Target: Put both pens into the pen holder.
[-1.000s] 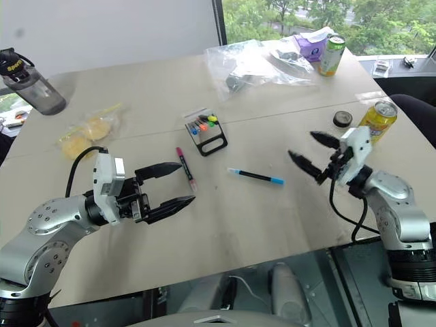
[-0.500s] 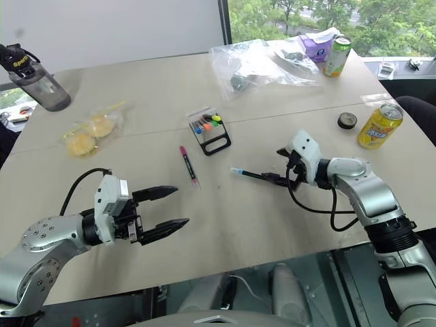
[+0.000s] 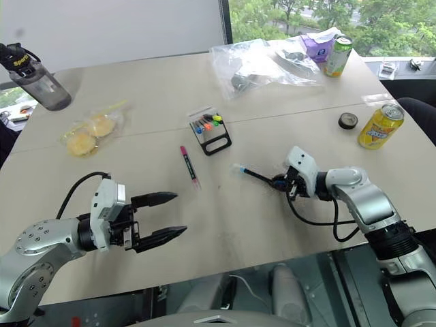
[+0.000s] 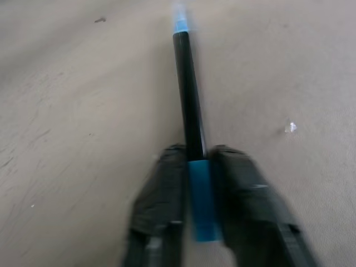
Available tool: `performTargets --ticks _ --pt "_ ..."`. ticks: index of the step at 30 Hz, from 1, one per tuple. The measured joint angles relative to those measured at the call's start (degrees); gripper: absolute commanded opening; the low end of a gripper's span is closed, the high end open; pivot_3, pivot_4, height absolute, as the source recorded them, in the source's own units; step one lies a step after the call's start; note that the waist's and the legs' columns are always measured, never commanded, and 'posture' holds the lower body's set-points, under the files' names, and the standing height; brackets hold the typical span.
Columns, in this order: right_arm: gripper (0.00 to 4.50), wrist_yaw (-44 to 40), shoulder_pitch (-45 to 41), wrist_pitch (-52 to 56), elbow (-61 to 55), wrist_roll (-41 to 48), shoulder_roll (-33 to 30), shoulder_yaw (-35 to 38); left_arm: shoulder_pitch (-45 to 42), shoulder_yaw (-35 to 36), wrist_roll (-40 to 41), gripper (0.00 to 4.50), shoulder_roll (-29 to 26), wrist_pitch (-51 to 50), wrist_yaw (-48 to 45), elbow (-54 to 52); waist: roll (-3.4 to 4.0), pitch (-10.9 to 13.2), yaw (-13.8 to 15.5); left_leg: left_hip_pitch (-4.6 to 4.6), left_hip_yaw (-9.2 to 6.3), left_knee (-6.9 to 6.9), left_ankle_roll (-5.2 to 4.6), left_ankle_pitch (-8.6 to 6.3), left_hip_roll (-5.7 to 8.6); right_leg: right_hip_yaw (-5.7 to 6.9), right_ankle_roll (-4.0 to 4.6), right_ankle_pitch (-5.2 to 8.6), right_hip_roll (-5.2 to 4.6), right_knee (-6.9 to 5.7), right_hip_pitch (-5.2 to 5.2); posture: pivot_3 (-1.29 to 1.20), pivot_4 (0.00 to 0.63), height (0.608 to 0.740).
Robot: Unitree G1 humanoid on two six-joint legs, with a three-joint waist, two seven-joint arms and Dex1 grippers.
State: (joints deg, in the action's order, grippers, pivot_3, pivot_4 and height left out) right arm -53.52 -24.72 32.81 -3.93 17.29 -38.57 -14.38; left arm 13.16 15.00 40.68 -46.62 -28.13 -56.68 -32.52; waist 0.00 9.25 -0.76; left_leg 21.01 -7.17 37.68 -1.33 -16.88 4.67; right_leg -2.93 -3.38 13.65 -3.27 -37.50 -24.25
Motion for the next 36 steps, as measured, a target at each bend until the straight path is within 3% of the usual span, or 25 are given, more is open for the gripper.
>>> performTargets --ticks 6,13,18,23,26,34,36 --pt "0.07 0.7 2.5 3.4 -3.2 5.2 2.0 6.3 -5.3 -0.5 1.9 4.5 2.4 -1.4 1.8 0.4 -0.02 0.0 0.1 0.01 -0.07 0.01 0.0 0.0 0.0 0.06 0.0 0.0 -0.01 0.0 0.02 0.0 0.15 0.74" --pt "0.07 1.1 7.6 4.9 -12.3 18.6 8.2 16.4 -15.1 -0.8 14.2 4.5 19.0 -11.0 21.6 4.6 -0.08 0.0 0.1 0.13 -0.24 0.32 0.0 -0.01 0.04 0.18 -0.02 -0.01 -0.01 -0.1 0.04 0.0 0.15 0.74" --pt "0.07 2.4 8.2 6.4 -18.5 25.0 11.1 16.9 -23.7 -3.5 17.6 4.5 28.1 -11.5 29.5 7.1 -0.17 -0.1 0.1 0.19 -0.35 0.68 0.03 0.0 0.09 0.33 -0.01 -0.03 -0.01 -0.32 0.12 0.0 0.15 0.74" --pt "0.07 4.2 8.3 7.3 -20.9 26.2 12.2 14.8 -28.8 -4.7 20.5 4.5 30.9 -12.0 29.6 10.6 -0.18 -0.1 -0.1 0.08 -0.35 0.66 0.05 0.01 0.08 0.31 -0.01 -0.03 0.03 -0.36 0.17 0.0 0.15 0.74" --pt "0.0 5.0 8.5 7.4 -22.2 26.4 12.4 13.6 -28.8 -5.2 22.5 3.74 30.8 -13.1 28.7 10.6 -0.18 -0.1 0.0 0.14 -0.35 0.65 0.04 0.01 0.09 0.29 -0.01 -0.03 0.02 -0.31 0.13 0.0 0.15 0.74" --pt "0.0 5.5 8.6 8.1 -22.4 27.1 12.2 12.2 -28.3 -5.8 28.3 0.19 29.9 -15.6 26.6 9.9 -0.18 -0.1 0.1 0.15 -0.36 0.67 0.05 0.01 0.11 0.31 -0.01 -0.03 0.01 -0.31 0.13 0.0 0.15 0.74" --pt "0.0 5.3 8.6 8.4 -22.4 27.4 12.1 12.1 -28.1 -5.8 28.8 0.04 29.0 -15.8 26.4 9.9 -0.18 -0.1 0.0 0.13 -0.36 0.66 0.05 0.01 0.11 0.3 -0.01 -0.03 0.01 -0.31 0.13 0.0 0.15 0.74"
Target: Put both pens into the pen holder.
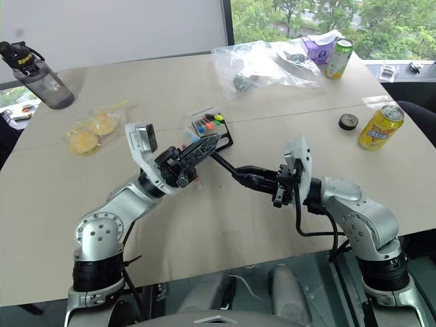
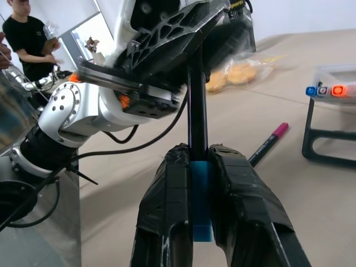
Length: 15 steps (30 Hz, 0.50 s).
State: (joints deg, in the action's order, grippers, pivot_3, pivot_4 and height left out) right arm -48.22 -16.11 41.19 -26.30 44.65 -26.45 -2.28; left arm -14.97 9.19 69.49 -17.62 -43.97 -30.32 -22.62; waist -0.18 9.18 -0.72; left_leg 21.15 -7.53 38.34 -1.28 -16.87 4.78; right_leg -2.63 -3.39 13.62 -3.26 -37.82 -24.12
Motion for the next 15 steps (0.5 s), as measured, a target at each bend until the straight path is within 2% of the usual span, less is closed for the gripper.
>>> performTargets --ticks 7,11,15 --pt "3.36 0.4 -0.4 0.9 0.4 -0.4 -1.8 0.0 0.3 -0.2 -2.7 0.04 -1.6 1.2 -0.5 -0.1 0.0 0.0 0.1 0.01 0.0 0.0 0.0 0.0 0.0 0.01 0.0 0.0 0.0 0.01 0.0 0.0 0.15 0.74" --pt "3.36 0.1 3.3 -4.5 2.8 -3.2 -2.6 3.2 -0.5 -1.9 -10.1 0.04 -3.2 4.0 -0.6 0.0 -0.01 0.0 0.4 0.03 -0.01 0.0 0.0 0.0 0.02 0.02 0.0 0.0 -0.01 0.04 0.01 0.0 0.15 0.74" --pt "3.36 -1.5 7.6 -10.7 2.8 -4.4 -3.3 6.8 -2.9 -6.2 -23.0 0.04 -4.8 12.3 -2.5 0.0 -0.02 0.0 0.7 0.04 -0.01 -0.02 0.0 0.0 0.03 0.03 0.0 0.0 -0.01 0.08 0.01 0.0 0.15 0.74"
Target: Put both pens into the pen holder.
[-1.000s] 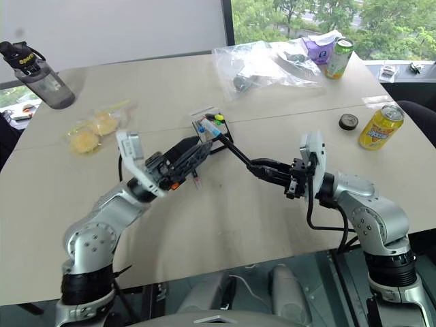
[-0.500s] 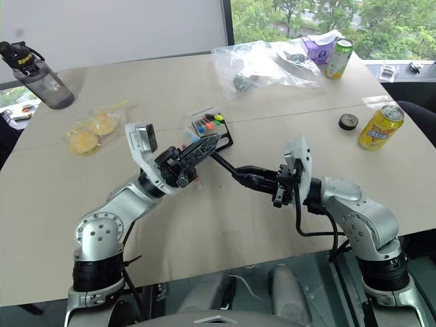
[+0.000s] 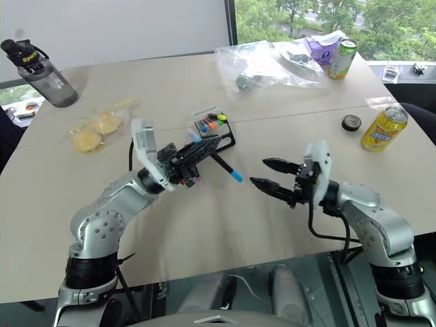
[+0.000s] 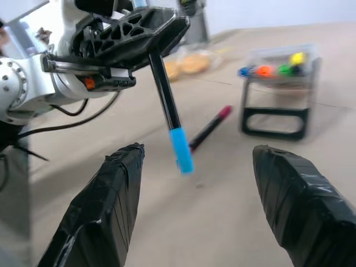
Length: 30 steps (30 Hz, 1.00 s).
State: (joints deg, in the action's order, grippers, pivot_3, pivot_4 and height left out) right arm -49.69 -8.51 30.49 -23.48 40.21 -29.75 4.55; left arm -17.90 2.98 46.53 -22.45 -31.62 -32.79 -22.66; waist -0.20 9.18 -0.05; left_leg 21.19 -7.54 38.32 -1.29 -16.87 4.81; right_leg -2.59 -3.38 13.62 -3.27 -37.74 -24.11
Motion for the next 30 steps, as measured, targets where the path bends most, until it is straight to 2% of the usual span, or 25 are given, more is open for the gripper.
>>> performTargets --ticks 5,13,22,30 --pt "3.36 0.5 2.3 -7.4 1.5 -1.4 1.2 5.0 -4.2 -10.6 -23.2 0.04 -4.0 15.5 -2.5 2.7 0.0 0.0 -0.1 -0.04 0.05 -0.02 0.0 0.0 0.0 -0.05 0.0 0.0 0.01 0.0 0.02 0.0 0.15 0.74" --pt "3.36 0.2 6.5 -16.5 3.2 -5.0 0.6 9.1 -6.2 -20.8 -49.4 0.04 -5.8 36.4 -0.4 15.4 0.0 0.0 0.4 0.0 0.02 -0.05 -0.01 0.0 0.0 -0.04 -0.01 0.0 0.0 0.03 -0.01 0.0 0.15 0.74" --pt "3.36 -1.1 12.0 -18.5 -0.6 -7.1 -5.1 10.1 -10.1 -21.0 -57.1 0.04 -3.3 44.0 3.3 21.9 -0.02 0.0 0.8 0.01 0.01 -0.02 -0.01 0.0 -0.01 -0.02 -0.01 0.0 -0.01 0.01 0.0 0.0 0.15 0.74" --pt "3.36 -0.7 13.3 -18.4 -1.4 -5.2 -5.1 11.7 -13.5 -19.8 -62.7 0.04 -4.7 50.1 5.8 23.4 -0.03 0.0 0.8 0.0 0.02 -0.01 -0.01 0.0 -0.01 -0.02 -0.02 0.0 -0.01 -0.02 0.0 0.0 0.15 0.74"
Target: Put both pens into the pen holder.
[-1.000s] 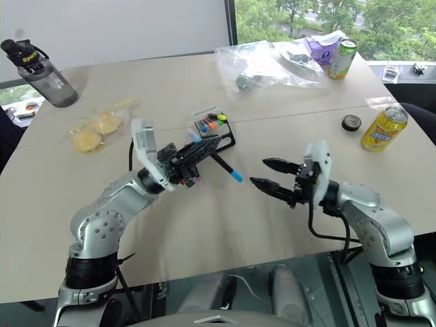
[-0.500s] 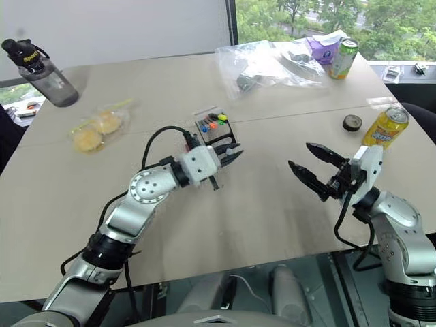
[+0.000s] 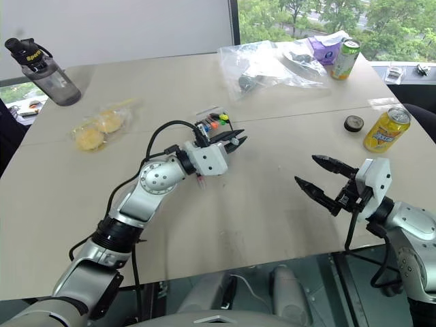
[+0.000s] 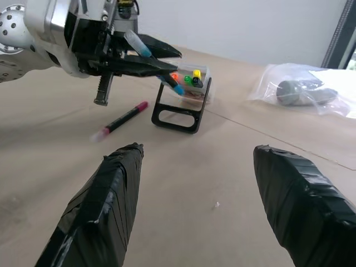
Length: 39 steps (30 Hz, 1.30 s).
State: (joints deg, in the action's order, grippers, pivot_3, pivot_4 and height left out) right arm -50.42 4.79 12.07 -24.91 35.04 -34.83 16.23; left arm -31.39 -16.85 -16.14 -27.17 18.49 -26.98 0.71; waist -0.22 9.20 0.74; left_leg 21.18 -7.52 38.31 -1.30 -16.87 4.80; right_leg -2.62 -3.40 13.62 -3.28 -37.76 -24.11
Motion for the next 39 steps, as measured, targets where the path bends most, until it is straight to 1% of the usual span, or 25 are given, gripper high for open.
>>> performTargets --ticks 5,12,17,21,23,28,39 --pt "3.36 0.1 -0.1 -0.2 0.1 0.3 0.7 0.0 0.0 0.5 0.6 0.04 0.9 3.2 -0.6 -0.3 0.0 0.0 0.1 0.01 -0.01 0.01 0.0 0.0 0.01 0.02 0.0 0.0 -0.01 0.0 0.0 0.0 0.15 0.74" --pt "3.36 -0.6 -0.8 -1.2 1.6 0.4 0.7 0.0 0.0 0.5 0.3 0.04 2.2 3.6 -1.4 -2.7 0.0 0.0 0.0 -0.01 0.0 0.01 0.0 0.0 0.0 0.01 0.0 0.0 0.0 -0.03 0.0 0.0 0.15 0.74" --pt "3.36 -0.8 -1.5 -1.4 2.9 0.5 0.7 0.0 0.9 1.7 -3.2 0.04 1.6 3.4 0.9 -5.2 0.0 0.0 0.0 -0.02 0.01 0.02 0.0 0.0 0.01 -0.01 0.0 0.0 0.01 -0.04 0.0 0.0 0.15 0.74" --pt "3.36 -0.8 -2.6 -1.4 3.0 0.5 0.7 0.0 4.5 2.2 -7.1 0.04 1.0 2.9 2.1 -6.6 0.0 0.0 0.0 -0.03 0.02 0.02 0.0 0.0 0.0 -0.01 0.0 0.0 0.02 -0.06 0.01 0.0 0.15 0.74" --pt "3.36 -0.9 -2.9 -1.4 3.0 0.7 0.7 0.0 5.8 2.1 -8.5 0.04 1.0 2.5 2.4 -6.5 0.0 0.0 0.1 -0.02 0.0 0.03 0.0 0.0 0.01 0.01 0.0 0.0 0.02 -0.06 0.01 0.0 0.15 0.74" --pt "3.36 -1.6 -3.1 -1.4 3.1 0.9 0.7 0.0 5.8 3.0 -9.6 0.04 0.6 2.1 4.0 -6.0 0.0 0.0 0.1 -0.02 0.0 0.03 0.0 0.0 0.01 0.03 0.0 0.0 0.0 -0.06 0.01 0.0 0.15 0.74" --pt "3.36 -1.7 -4.5 -1.0 3.1 1.5 0.7 -0.2 4.0 3.4 -9.8 0.04 -0.5 3.5 7.0 -1.4 0.0 0.0 0.0 -0.05 0.01 0.04 0.0 0.0 0.01 0.0 0.0 0.0 -0.01 -0.1 0.01 0.0 0.15 0.74"
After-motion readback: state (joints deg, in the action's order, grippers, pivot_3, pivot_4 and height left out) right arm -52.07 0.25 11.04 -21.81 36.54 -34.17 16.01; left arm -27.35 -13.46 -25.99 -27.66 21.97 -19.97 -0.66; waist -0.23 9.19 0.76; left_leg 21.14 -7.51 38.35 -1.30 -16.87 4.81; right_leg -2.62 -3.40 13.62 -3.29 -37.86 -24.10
